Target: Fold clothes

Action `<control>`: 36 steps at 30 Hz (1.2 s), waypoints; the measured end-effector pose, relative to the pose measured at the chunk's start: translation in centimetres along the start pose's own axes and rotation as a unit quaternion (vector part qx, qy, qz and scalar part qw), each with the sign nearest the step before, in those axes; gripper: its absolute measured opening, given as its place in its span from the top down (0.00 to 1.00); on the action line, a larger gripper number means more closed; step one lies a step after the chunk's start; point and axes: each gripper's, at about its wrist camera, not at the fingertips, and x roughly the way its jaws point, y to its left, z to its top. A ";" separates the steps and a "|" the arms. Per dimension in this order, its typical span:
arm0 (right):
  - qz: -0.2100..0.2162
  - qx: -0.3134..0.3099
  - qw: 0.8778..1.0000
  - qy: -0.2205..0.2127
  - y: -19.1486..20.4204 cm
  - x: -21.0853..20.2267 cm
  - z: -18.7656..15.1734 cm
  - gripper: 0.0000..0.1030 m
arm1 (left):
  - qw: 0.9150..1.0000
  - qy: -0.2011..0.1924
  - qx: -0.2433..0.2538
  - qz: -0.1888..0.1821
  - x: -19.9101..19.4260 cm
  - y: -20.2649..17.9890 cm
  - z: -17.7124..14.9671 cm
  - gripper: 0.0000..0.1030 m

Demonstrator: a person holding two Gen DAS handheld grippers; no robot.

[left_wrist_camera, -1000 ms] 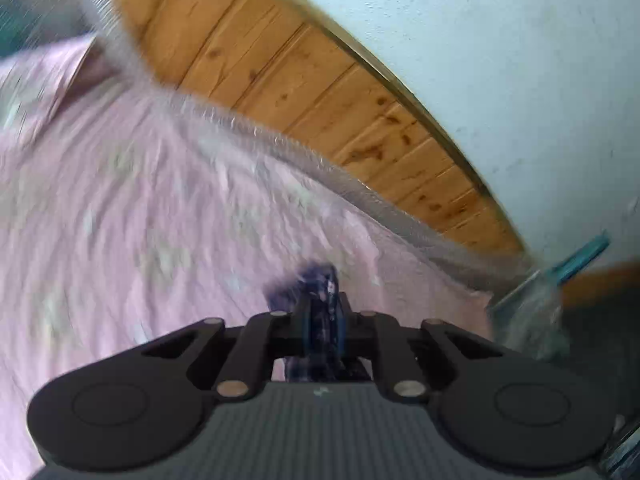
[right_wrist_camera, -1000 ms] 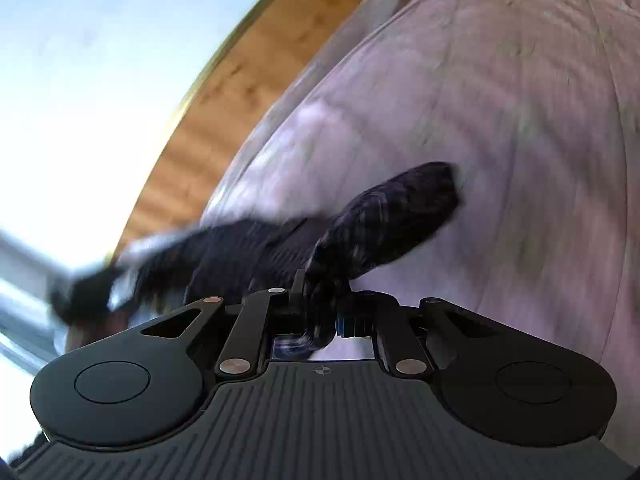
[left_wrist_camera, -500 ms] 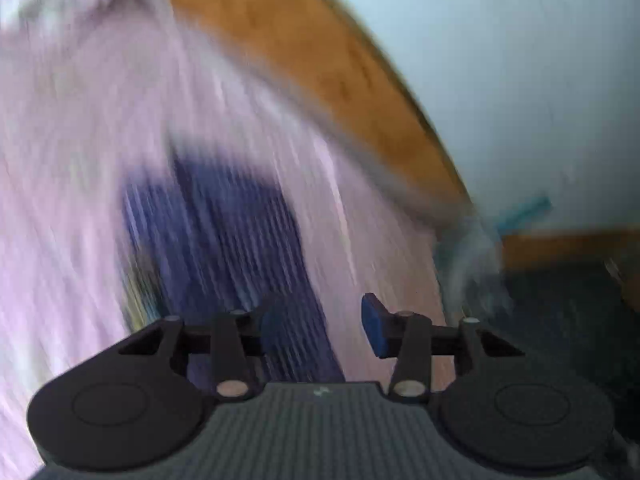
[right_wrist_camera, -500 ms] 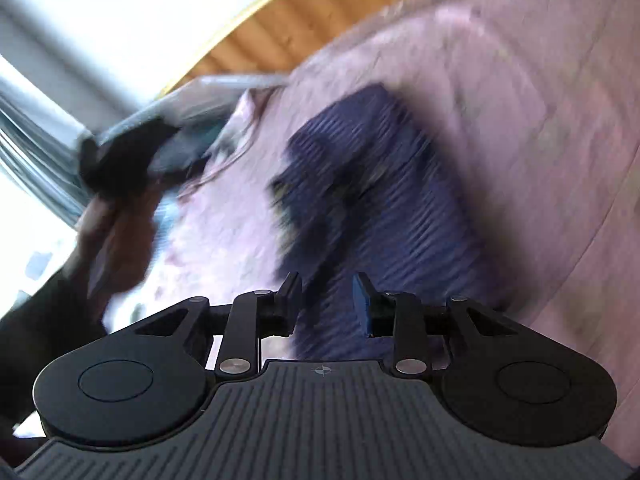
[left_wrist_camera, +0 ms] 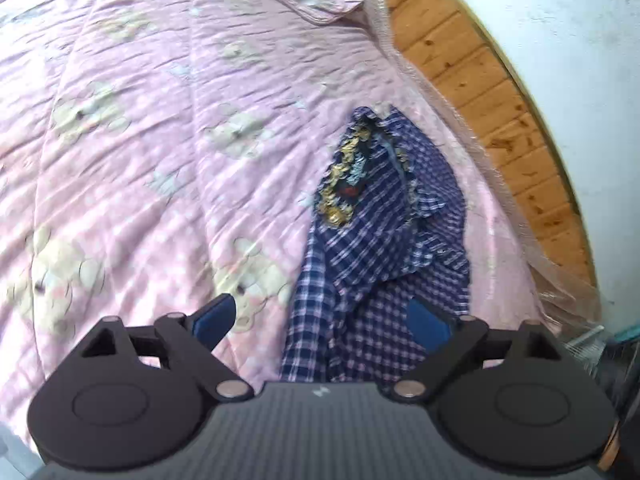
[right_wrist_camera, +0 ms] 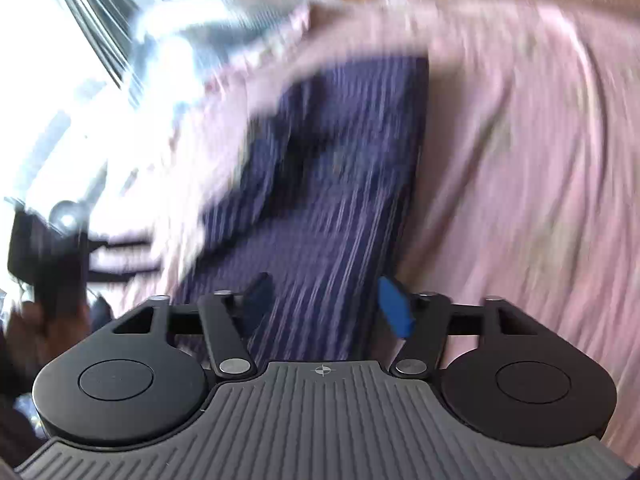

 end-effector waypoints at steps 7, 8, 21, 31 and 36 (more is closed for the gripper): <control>0.024 0.005 0.999 -0.022 -8.1 11.1 12.9 0.30 | 0.999 -0.007 0.021 0.027 3.2 -2.1 -2.4 0.13; 0.023 0.015 0.999 -0.017 -9.1 12.8 13.8 0.30 | 1.000 -0.013 0.013 0.024 3.1 -2.0 -2.4 0.21; 0.049 0.098 0.989 -0.099 -8.3 8.9 13.7 0.87 | 0.991 0.055 0.097 -0.072 -2.8 -5.4 9.5 0.91; -0.184 0.252 0.932 -0.183 -2.5 -6.1 -3.1 0.61 | 0.931 0.202 0.301 0.039 14.9 -11.0 29.6 0.48; -0.265 0.290 0.912 -0.120 -3.0 -4.4 -10.3 0.63 | 0.944 0.186 0.272 -0.020 14.8 -9.9 26.3 0.59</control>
